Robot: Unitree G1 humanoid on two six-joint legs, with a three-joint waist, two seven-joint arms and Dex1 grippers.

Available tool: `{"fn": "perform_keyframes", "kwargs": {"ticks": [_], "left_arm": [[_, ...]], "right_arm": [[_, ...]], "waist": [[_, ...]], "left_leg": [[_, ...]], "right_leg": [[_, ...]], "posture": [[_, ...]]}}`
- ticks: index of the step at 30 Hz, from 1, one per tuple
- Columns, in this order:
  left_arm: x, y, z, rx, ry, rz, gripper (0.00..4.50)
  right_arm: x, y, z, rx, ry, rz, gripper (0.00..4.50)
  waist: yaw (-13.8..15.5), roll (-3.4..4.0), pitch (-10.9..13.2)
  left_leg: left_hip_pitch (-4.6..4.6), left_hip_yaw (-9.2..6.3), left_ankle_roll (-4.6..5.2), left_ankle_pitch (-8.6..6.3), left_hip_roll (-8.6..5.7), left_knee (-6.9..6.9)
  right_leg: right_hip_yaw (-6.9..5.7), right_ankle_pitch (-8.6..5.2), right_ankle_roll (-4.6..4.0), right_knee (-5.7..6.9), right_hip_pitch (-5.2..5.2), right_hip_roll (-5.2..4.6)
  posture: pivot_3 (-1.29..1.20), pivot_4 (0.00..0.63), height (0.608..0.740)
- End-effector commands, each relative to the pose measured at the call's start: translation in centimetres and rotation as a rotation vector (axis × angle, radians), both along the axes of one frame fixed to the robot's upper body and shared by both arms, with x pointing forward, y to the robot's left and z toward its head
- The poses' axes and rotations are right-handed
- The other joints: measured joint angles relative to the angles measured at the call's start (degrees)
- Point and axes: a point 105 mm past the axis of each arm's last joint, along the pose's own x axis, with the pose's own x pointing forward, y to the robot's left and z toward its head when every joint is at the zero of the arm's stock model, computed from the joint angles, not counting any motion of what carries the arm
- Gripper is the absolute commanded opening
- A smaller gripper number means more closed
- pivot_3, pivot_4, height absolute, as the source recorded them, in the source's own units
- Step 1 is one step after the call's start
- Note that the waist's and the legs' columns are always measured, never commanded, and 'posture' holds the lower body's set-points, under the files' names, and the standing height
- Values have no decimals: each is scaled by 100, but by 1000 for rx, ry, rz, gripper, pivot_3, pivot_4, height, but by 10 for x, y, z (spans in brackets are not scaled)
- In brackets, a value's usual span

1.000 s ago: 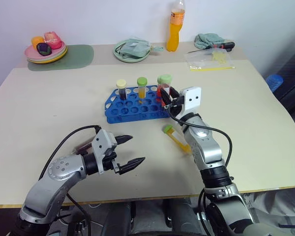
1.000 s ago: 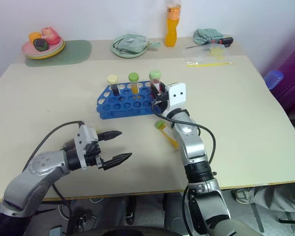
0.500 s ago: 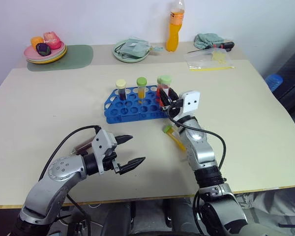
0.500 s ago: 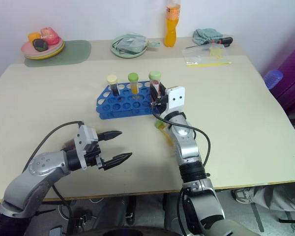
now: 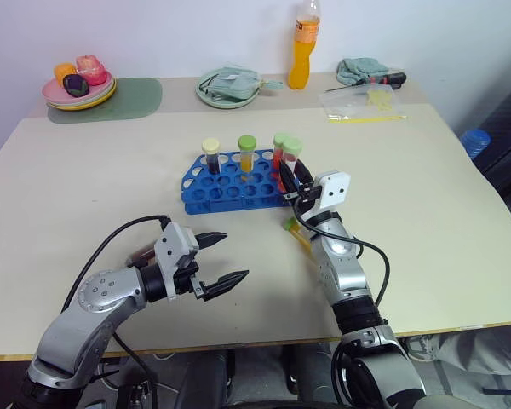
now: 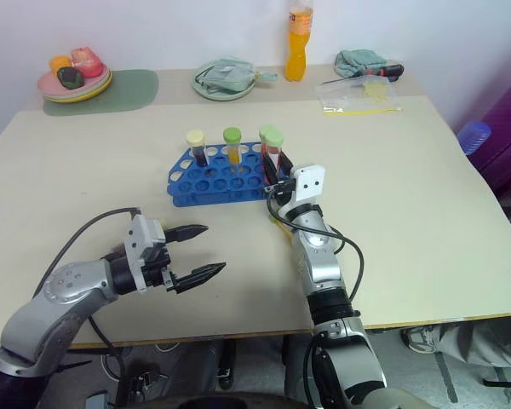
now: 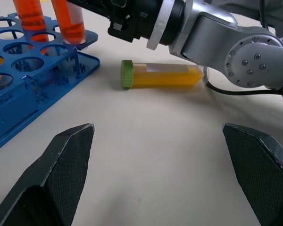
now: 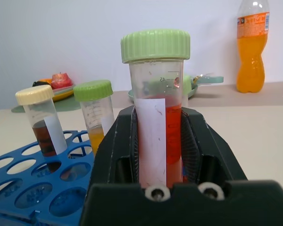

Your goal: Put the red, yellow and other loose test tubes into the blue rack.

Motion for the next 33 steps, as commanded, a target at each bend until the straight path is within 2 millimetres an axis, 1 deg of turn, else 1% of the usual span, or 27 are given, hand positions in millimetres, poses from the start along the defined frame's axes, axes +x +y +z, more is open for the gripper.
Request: {"fn": "perform_keyframes", "kwargs": {"ticks": [1, 3, 5, 8, 9, 11, 12, 13, 14, 16, 17, 19, 21, 24, 25, 26, 29, 33], "left_arm": [[-4, -4, 12, -14, -42, -22, 4500], [-5, -5, 12, -15, -43, -21, 4500], [-4, -3, 13, -16, -45, -11, 4500], [-3, 0, 14, -22, -46, 12, 4500], [-3, 1, 15, -23, -45, 15, 4500], [-2, 4, 14, -18, -41, 21, 4500], [-1, 5, 14, -16, -40, 23, 4500], [1, 7, 14, -14, -40, 24, 4500], [2, 8, 14, -12, -39, 25, 4500], [6, 9, 14, -6, -39, 17, 4500], [8, 8, 15, -3, -40, 2, 4500], [10, 7, 15, 0, -41, -18, 4500], [13, 3, 17, 4, -46, -40, 4500], [15, 0, 19, 0, -50, -54, 4500], [15, -1, 20, -1, -51, -56, 4500], [15, -2, 21, -3, -52, -56, 4500], [11, -4, 21, -6, -48, -52, 4500], [7, -7, 21, -12, -41, -42, 4500]], "right_arm": [[1, -2, 14, 9, -46, -3, 2155], [0, -5, 21, -32, -58, -4, 3213], [1, -17, 28, -107, -35, -29, 4192], [-11, -31, 37, -174, 43, 51, 4192], [-17, -37, 39, -230, 67, 72, 4192], [-34, -54, 38, -305, 210, 159, 4192], [-45, -61, 38, -380, 270, 194, 4192], [-55, -65, 38, -439, 335, 236, 4192], [-65, -68, 32, -516, 427, 277, 4192], [-81, -70, 28, -638, 543, 319, 4192], [-84, -66, 25, -665, 626, 338, 4192], [-89, -60, 23, -688, 721, 352, 4192], [-87, -52, 17, -724, 825, 347, 4192], [-80, -47, 11, -731, 915, 339, 4192], [-77, -47, 9, -725, 933, 336, 4192], [-69, -49, 4, -706, 975, 309, 4192], [-55, -51, -5, -693, 1061, 255, 4192], [-42, -49, -9, -696, 1117, 193, 4192]], "waist": [[0, 0, 0], [1, 0, 0], [17, 2, 1], [47, 4, 2], [41, 2, 2], [56, 5, 3], [57, 4, 3], [59, 5, 3], [51, 5, 3], [38, 5, 3], [9, 4, 3], [-21, 2, 3], [11, 2, 3], [56, 1, 3], [66, -1, 2], [75, -1, 3], [30, -1, 2], [22, -1, 2]], "left_leg": [[0, 0, 0, 0, 0, 0], [0, 0, 0, 0, 0, 0], [0, 0, -1, 0, 1, 0], [0, -1, -1, 1, -2, 1], [0, -1, -1, 1, -2, 1], [-1, -2, 0, 0, -1, 0], [-1, -2, 1, 0, -1, 0], [-1, -2, 1, 0, -1, 1], [-1, 0, 2, -1, -2, 2], [-1, -1, 3, -1, 0, 2], [0, -1, 3, -1, 3, 2], [4, 5, 3, -1, 22, 2], [5, 4, 3, -1, 39, 3], [-2, 2, 3, -1, 47, 2], [-4, 0, 2, -1, 46, 2], [-8, 1, 3, -2, 43, 2], [-12, 12, 4, -2, 29, 2], [-13, 12, 8, -4, 24, 1]], "right_leg": [[0, 0, 0, 0, 0, 0], [0, 0, 0, 0, 0, 0], [0, 0, 0, 0, 0, -2], [0, -10, -18, 2, 1, -11], [0, -11, -18, 1, 2, -12], [0, -11, -18, -1, 3, -12], [0, -13, -18, -1, 4, -13], [-1, -13, -19, -3, 5, -13], [0, -14, -20, -4, 5, -15], [-2, -16, -23, -7, 6, -14], [-2, -18, -28, -7, 6, -12], [-1, -23, -38, -10, 5, 5], [-1, -24, -41, -8, 4, 22], [-2, -24, -42, -8, 1, 31], [-3, -24, -42, -10, 1, 31], [-3, -24, -42, -13, 1, 27], [0, -22, -42, -31, 2, 11], [0, -20, -39, -34, 2, 6]], "posture": [[0, 150, 740], [0, 150, 740], [0, 150, 740], [0, 150, 740], [0, 150, 740], [0, 150, 740], [0, 150, 740], [0, 150, 740], [0, 150, 740], [0, 150, 740], [0, 150, 740], [0, 150, 740], [0, 150, 740], [0, 150, 740], [0, 150, 740], [0, 150, 740], [0, 150, 740], [0, 150, 740]]}}
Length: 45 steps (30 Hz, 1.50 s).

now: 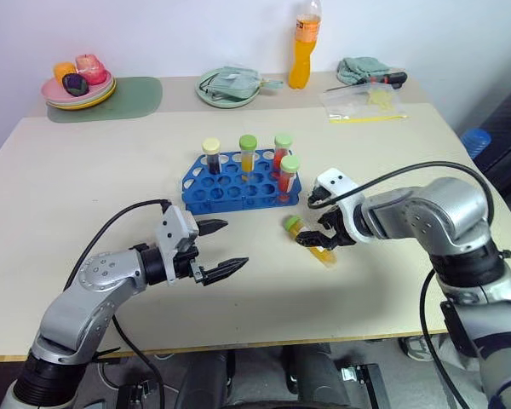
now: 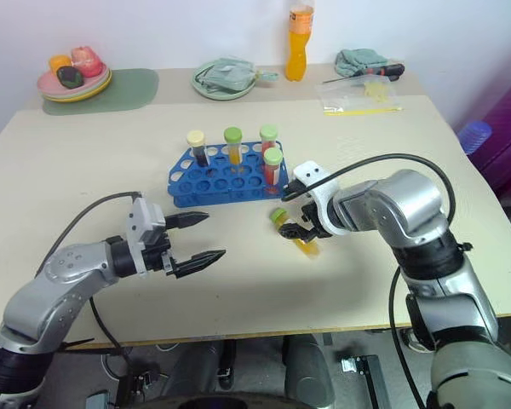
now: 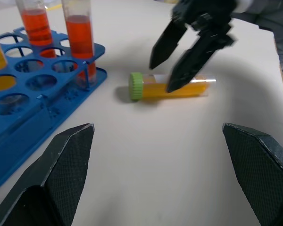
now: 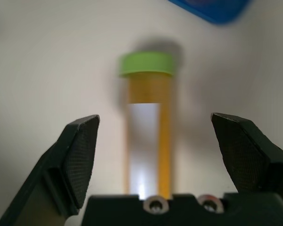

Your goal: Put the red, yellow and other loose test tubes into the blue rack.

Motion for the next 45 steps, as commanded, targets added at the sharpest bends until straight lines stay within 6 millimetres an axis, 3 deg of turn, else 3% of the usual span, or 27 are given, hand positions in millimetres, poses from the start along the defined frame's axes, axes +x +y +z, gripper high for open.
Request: {"fn": "perform_keyframes", "kwargs": {"ticks": [1, 3, 8, 9, 13, 16, 18, 22, 26, 30, 34, 45], "left_arm": [[-6, -5, 9, -18, -28, -7, 4500], [-7, -6, 10, -21, -29, 0, 4500], [-9, -4, 11, -22, -29, 16, 4500], [-9, -4, 11, -21, -29, 17, 4500], [-6, 4, 10, -6, -35, 49, 4500], [-1, 16, 9, -1, -34, 102, 4500], [1, 23, 8, 3, -33, 127, 4500], [5, 43, 1, 25, -30, 189, 4500], [6, 52, -4, 33, -26, 207, 4500], [4, 50, -5, 18, -29, 205, 4500], [-1, 46, -1, 1, -36, 208, 4500], [-6, 41, -2, -15, -31, 200, 4500]], "right_arm": [[10, 6, 6, -19, 1, -28, 3954], [12, 8, 5, -14, 23, -29, 3360], [9, 15, 17, -14, 11, 20, 980], [7, 18, 21, 3, 3, 35, 782], [-21, 45, 50, 150, -147, 249, 782], [-35, 69, 82, 361, -438, 377, 782], [-34, 73, 95, 409, -604, 396, 782], [-9, 91, 105, 640, -824, 254, 782], [15, 114, 108, 753, -975, 145, 782], [31, 129, 92, 777, -1013, 106, 782], [44, 131, 72, 743, -1030, 68, 782], [51, 123, 59, 734, -1039, 35, 782]], "waist": [[-2, 0, 0], [-2, 0, 0], [6, 0, 0], [6, 0, 0], [6, 3, 2], [12, 0, 0], [7, 1, 0], [-42, -10, -6], [-25, -8, -5], [-14, -5, -4], [-6, -4, -3], [-24, -2, -2]], "left_leg": [[0, -1, 0, 0, 0, -2], [0, -1, 0, 0, 1, -2], [0, -1, 0, 0, -1, -1], [0, -2, 0, 0, 0, -1], [-2, -4, 3, -1, 0, -3], [-3, -10, 9, -6, 8, -5], [-3, -7, 10, -6, 17, -5], [7, 4, 8, -5, 33, -1], [9, 3, 4, -3, 49, -4], [8, 2, -3, 0, 50, -7], [7, 1, -7, 1, 49, -8], [11, 0, -13, 3, 50, -13]], "right_leg": [[0, 1, 1, 0, 0, 1], [-1, 4, 8, 1, 0, 2], [-1, 5, 8, 0, 1, 2], [-1, 5, 8, 0, 1, 2], [-2, 7, 13, 0, -2, 3], [-5, 9, 20, -6, 2, 13], [-5, 9, 20, -12, 3, 22], [-1, 10, 18, -13, 5, 36], [2, 13, 13, -1, -3, 55], [2, 16, 8, 1, -6, 56], [2, 18, 2, 0, -5, 50], [2, 12, -17, 27, -17, 49]], "posture": [[0, 150, 740], [0, 150, 740], [0, 150, 740], [0, 150, 740], [0, 150, 740], [0, 150, 740], [0, 150, 740], [0, 150, 740], [0, 150, 740], [0, 150, 740], [0, 150, 740], [0, 150, 740]]}}
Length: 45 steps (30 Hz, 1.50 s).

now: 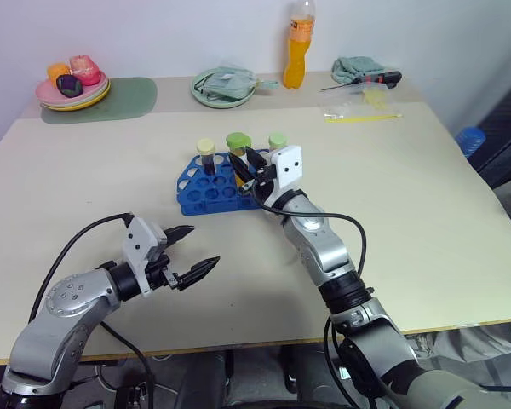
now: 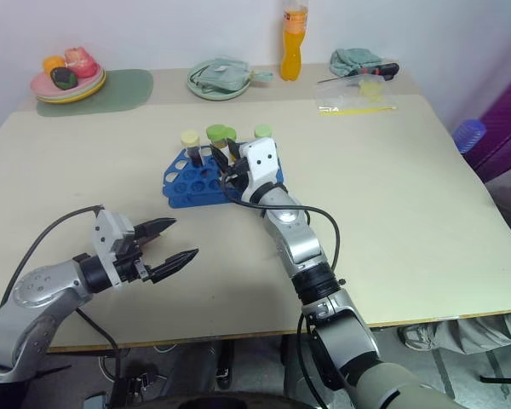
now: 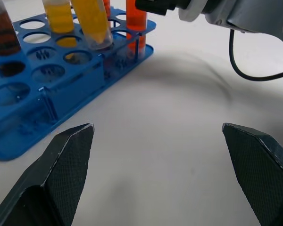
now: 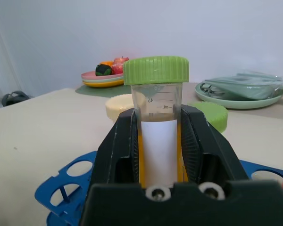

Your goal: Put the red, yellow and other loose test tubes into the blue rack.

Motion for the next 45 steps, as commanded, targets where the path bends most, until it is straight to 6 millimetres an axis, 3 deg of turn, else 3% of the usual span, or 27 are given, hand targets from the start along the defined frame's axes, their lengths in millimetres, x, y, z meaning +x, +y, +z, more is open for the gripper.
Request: {"fn": "perform_keyframes", "kwargs": {"ticks": [1, 18, 21, 22, 25, 26, 30, 34, 36, 39, 42, 45], "left_arm": [[-1, -6, 10, -15, -42, -21, 4500], [2, -14, 21, -20, -62, -38, 4500], [2, -13, 21, -17, -56, -28, 4500], [2, -12, 21, -16, -55, -25, 4500], [6, -4, 22, -17, -24, 9, 4500], [8, 2, 25, -25, -13, 29, 4500], [16, 22, 36, 11, 24, 101, 4500], [31, 46, 51, 133, 62, 190, 4500], [25, 57, 48, 372, 153, 99, 4500], [22, 69, 45, 517, 288, 51, 4500], [38, 91, 38, 644, 454, 142, 4500], [51, 93, 37, 694, 486, 132, 4500]], "right_arm": [[-2, -1, 9, 20, -44, 3, 782], [2, 0, -14, 1, -72, -38, 782], [-1, -3, -11, 30, -86, -18, 2393], [-2, -4, -9, 32, -98, -19, 2585], [-8, -4, 9, 23, -177, -23, 4145], [-13, -2, 15, 10, -198, 5, 4471], [-38, 8, 22, -78, -201, 180, 4471], [-56, 8, 11, -244, -142, 301, 4471], [-76, -1, -2, -396, -102, 428, 4471], [-90, -11, -6, -480, -58, 520, 4471], [-100, -24, -3, -525, -38, 580, 4471], [-104, -28, -1, -530, -19, 594, 4471]], "waist": [[0, 0, 0], [-12, -1, -1], [-9, -1, 0], [-9, -1, 0], [-12, 0, 0], [-6, 1, 1], [9, 1, 1], [19, 0, 1], [16, -14, 7], [29, -6, 13], [43, -8, 13], [14, -12, 13]], "left_leg": [[0, 0, -1, 1, 0, 0], [6, -1, -6, 4, -1, 1], [8, -1, -7, 4, -1, 1], [8, -1, -7, 4, -1, 1], [8, -1, -7, 4, -1, 1], [8, -2, -7, 4, 0, 1], [7, -8, -7, 4, 0, 1], [8, -12, -6, 4, 0, 1], [6, -11, -7, 4, 0, 5], [6, -6, -6, 4, -2, 0], [7, 1, -6, 4, -13, 1], [5, 7, -5, 4, -12, 3]], "right_leg": [[0, 0, 0, 0, 0, 0], [0, 0, 0, 11, 2, 1], [1, 0, 0, 13, 2, 2], [1, 0, 0, 13, 2, 2], [2, 0, 0, 13, 2, 2], [2, 0, 0, 13, 2, 3], [1, 0, 0, 14, 2, 4], [-1, -1, 1, 15, 4, 9], [-1, -4, -2, 19, 3, 11], [-1, -6, -5, 8, 3, 13], [-5, -9, -3, 7, 8, 19], [-7, -9, -2, 14, 6, 30]], "posture": [[0, 150, 740], [0, 150, 740], [0, 150, 740], [0, 150, 740], [0, 150, 740], [0, 150, 740], [0, 150, 740], [0, 150, 740], [0, 150, 740], [0, 150, 740], [0, 150, 740], [0, 150, 740]]}}
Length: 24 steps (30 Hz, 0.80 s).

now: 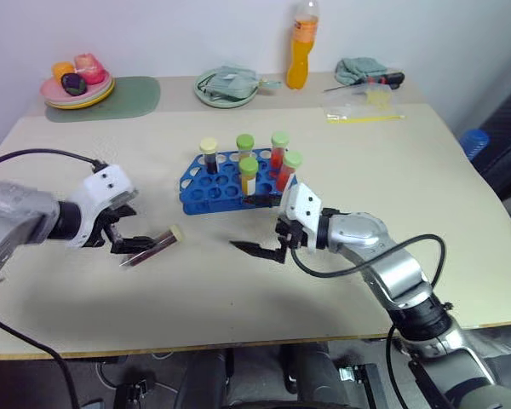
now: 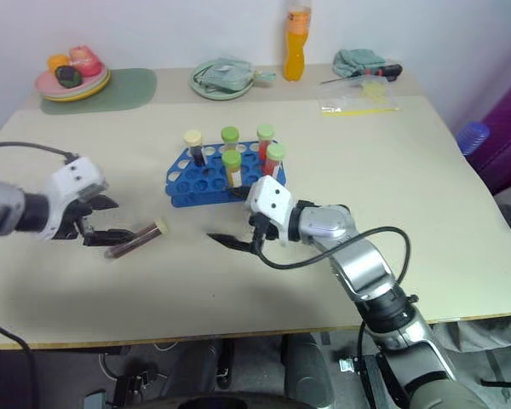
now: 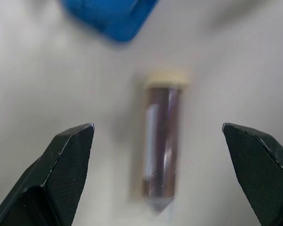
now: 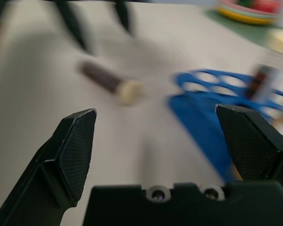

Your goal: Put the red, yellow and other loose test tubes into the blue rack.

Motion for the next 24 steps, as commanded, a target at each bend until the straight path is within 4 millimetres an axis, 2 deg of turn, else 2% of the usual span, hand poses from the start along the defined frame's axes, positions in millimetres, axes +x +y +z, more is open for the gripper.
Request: {"fn": "perform_keyframes", "kwargs": {"ticks": [1, 5, 11, 14, 19, 20, 24], "left_arm": [[6, 5, -8, 76, 69, -21, 4500], [11, 3, -21, 163, 124, -98, 4500], [22, -11, -27, 181, 164, -169, 4500], [26, -11, -32, 210, 170, -172, 3684], [26, -14, -35, 204, 186, -171, 1189], [25, -13, -36, 205, 189, -170, 799], [18, 2, -23, 143, 127, -170, 767]], "right_arm": [[-7, -1, 14, 22, -16, 31, 4471], [-12, -1, 14, 23, -6, 34, 4471], [-16, 3, 11, 31, 2, 32, 4471], [-17, 5, 12, 37, -1, 30, 4500], [-16, 6, 13, 52, -5, 20, 4500], [-16, 7, 13, 55, -5, 19, 4500], [-15, 6, 14, 62, -8, 5, 4500]], "waist": [[-26, -3, 1], [-10, -5, 2], [18, -22, 7], [6, -22, 7], [-2, -22, 7], [-1, -22, 7], [-24, -22, 7]], "left_leg": [[-1, 2, 0, 0, 1, 0], [-6, 5, 2, -1, 4, -2], [-13, 3, 3, -1, 4, 11], [-13, 3, 3, -1, 4, 12], [-12, 1, 3, -1, 6, 12], [-12, 0, 3, -1, 6, 12], [-12, -7, 3, -1, 11, 12]], "right_leg": [[1, 0, 2, 1, -2, 1], [1, -2, 10, 3, -9, 0], [1, -2, 10, 4, -7, -3], [1, -1, 12, 4, -7, -5], [1, -1, 13, 8, -9, -3], [1, -1, 13, 8, -9, -4], [2, -1, 13, 9, -10, -4]], "posture": [[0, 150, 740], [0, 150, 740], [0, 150, 740], [0, 150, 740], [0, 150, 740], [0, 150, 740], [0, 150, 740]]}}
